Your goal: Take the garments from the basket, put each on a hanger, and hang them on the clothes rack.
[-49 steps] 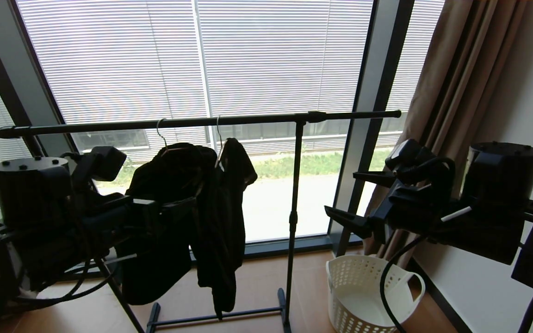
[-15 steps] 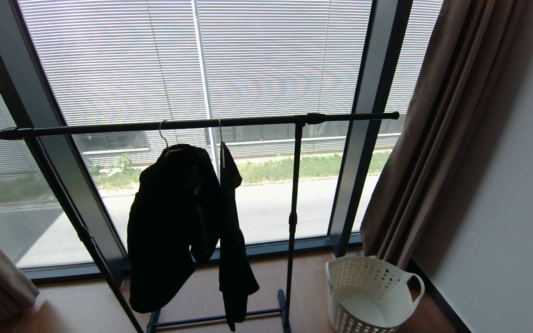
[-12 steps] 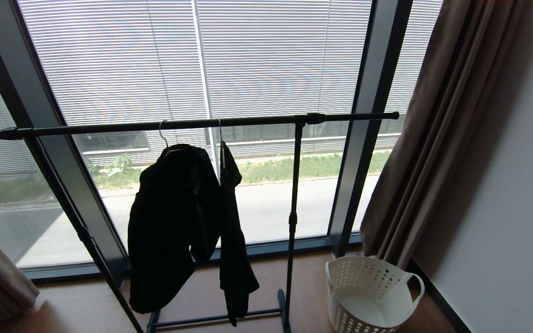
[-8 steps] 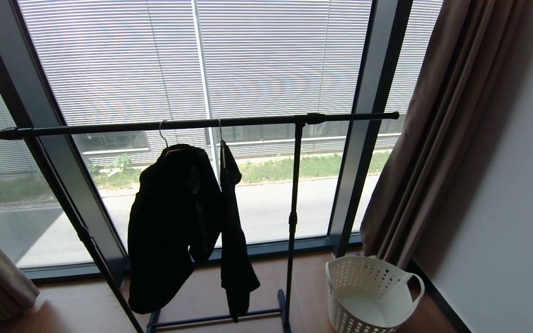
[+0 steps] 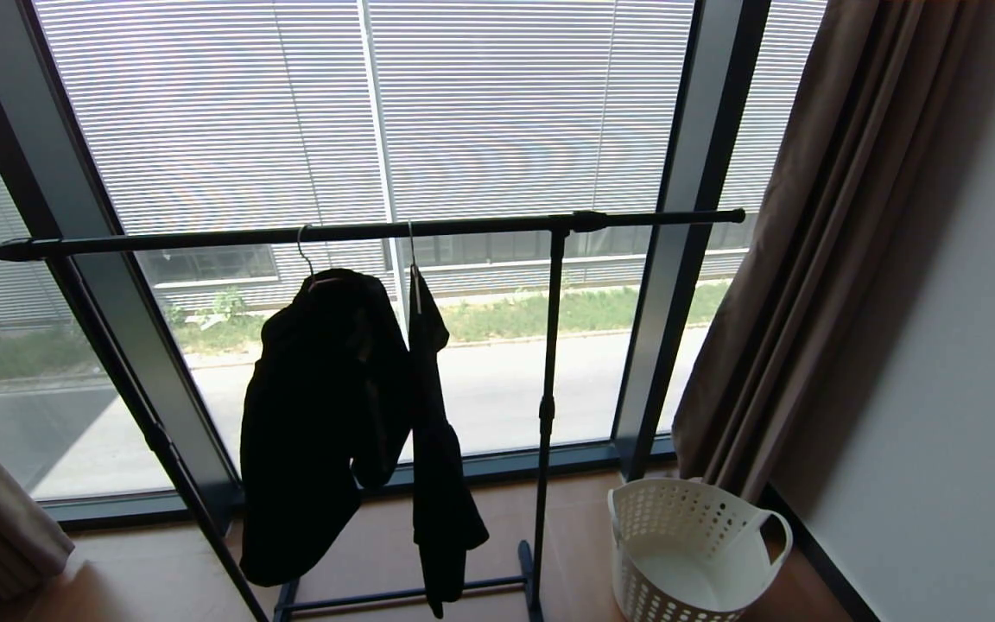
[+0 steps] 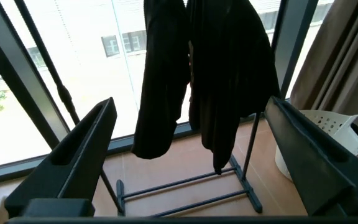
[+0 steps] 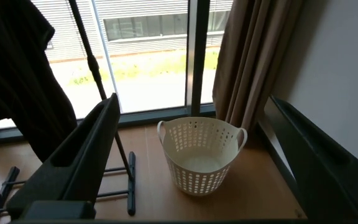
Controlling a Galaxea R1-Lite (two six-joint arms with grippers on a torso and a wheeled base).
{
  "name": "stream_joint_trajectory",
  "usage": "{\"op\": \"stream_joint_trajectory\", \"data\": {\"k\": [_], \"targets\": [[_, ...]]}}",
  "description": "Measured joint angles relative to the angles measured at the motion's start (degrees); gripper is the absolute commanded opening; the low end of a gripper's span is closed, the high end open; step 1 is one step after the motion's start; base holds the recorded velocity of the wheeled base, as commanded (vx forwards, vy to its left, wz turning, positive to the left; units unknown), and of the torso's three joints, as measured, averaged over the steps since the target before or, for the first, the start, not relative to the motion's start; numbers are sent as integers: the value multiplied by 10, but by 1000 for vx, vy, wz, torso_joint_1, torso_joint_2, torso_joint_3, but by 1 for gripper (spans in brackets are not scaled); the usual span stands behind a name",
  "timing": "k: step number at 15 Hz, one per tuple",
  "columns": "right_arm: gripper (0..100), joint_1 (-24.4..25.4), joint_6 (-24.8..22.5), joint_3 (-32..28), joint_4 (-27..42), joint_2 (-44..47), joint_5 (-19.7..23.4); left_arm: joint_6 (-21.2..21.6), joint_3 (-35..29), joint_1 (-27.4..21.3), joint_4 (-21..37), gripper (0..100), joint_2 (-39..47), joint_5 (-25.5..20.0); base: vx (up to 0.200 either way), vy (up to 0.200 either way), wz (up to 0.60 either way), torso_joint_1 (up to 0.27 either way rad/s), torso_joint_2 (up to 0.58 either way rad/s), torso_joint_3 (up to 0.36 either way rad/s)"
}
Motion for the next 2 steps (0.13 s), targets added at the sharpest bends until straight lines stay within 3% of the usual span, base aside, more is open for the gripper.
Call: {"op": "stream_joint_trajectory", "data": {"k": [2], "targets": [[100,0,0,0,0,0,0,0,0,0,0,100,0,0,0,0,0,0,0,0]]}}
